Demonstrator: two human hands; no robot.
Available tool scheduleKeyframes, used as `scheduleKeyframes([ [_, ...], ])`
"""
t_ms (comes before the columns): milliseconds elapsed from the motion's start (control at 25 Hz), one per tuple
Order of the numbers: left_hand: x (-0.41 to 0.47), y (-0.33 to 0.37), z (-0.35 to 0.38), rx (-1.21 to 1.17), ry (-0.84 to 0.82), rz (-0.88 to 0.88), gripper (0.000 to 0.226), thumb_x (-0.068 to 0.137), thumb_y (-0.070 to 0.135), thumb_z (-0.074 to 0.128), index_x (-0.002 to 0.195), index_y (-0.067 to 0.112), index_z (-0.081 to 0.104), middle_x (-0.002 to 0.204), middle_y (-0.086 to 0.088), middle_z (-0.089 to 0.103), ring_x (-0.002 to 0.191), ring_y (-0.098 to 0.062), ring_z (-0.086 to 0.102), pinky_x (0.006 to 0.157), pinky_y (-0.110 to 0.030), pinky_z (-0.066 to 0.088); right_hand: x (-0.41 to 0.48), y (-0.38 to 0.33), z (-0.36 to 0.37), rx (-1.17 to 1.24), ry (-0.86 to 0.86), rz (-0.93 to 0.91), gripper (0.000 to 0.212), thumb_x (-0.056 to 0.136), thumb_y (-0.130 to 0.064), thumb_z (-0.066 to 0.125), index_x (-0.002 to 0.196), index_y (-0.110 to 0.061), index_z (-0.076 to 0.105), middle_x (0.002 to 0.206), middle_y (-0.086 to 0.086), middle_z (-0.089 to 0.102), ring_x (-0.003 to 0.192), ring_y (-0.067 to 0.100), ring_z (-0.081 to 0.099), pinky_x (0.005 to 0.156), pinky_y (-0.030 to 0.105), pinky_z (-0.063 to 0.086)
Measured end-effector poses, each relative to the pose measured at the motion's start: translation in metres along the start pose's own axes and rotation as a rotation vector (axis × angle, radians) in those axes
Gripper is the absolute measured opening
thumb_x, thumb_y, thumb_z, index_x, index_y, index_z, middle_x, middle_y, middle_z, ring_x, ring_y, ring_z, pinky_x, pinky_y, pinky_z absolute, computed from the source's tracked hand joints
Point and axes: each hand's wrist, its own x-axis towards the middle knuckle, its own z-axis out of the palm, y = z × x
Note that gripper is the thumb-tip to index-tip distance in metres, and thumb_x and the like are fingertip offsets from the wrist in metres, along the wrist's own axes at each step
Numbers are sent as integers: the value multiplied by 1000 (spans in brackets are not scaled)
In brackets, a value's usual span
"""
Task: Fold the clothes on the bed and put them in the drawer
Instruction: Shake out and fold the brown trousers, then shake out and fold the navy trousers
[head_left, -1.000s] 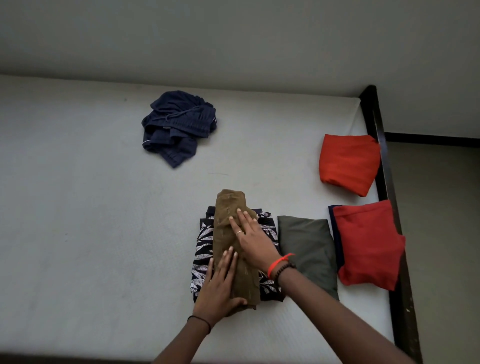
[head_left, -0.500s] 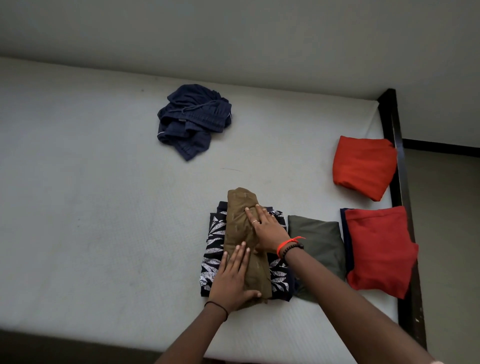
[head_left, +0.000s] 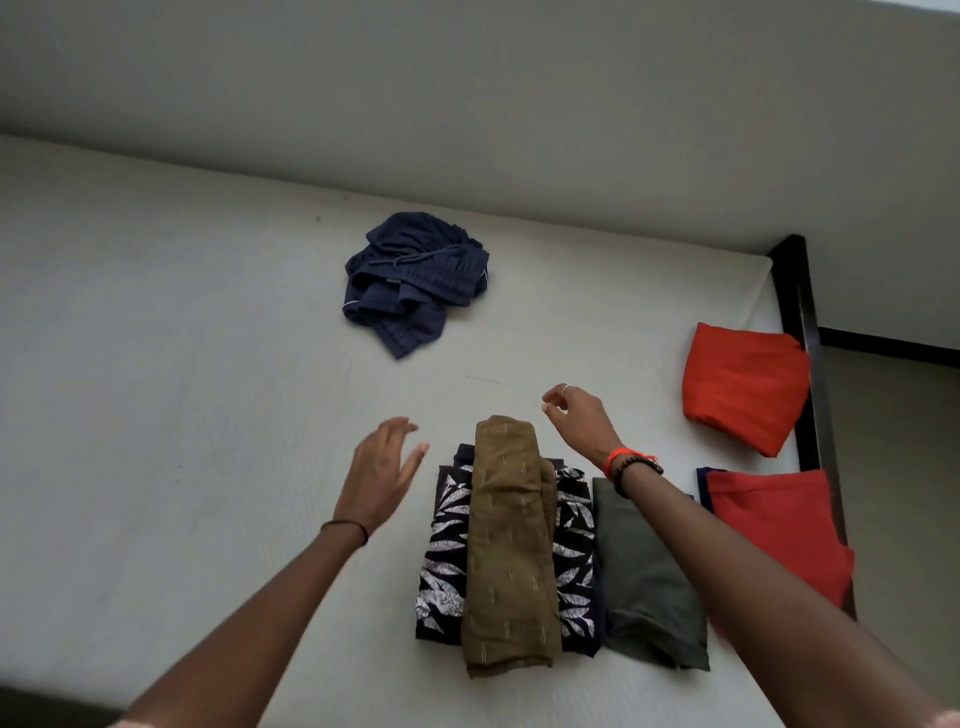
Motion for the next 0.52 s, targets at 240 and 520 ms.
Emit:
scheduleKeyframes([
  [240,82,-37,-17,-131,11,-287,29,97,27,50,118,8,57,126,-11,52,115,-29,53,99,-39,37,51,-28,11,248,103,148,19,89,-11,62,83,-10,44,75,-1,50,70,16,47,61,25,38],
  [520,170,-62,-21,-454,9,-531,20,94,14,51,99,2,66,103,-17,68,100,-31,63,86,-33,46,134,-68,46,365,63,205,16,89,-6,55,77,-12,46,88,15,62,81,24,56,73,33,46],
])
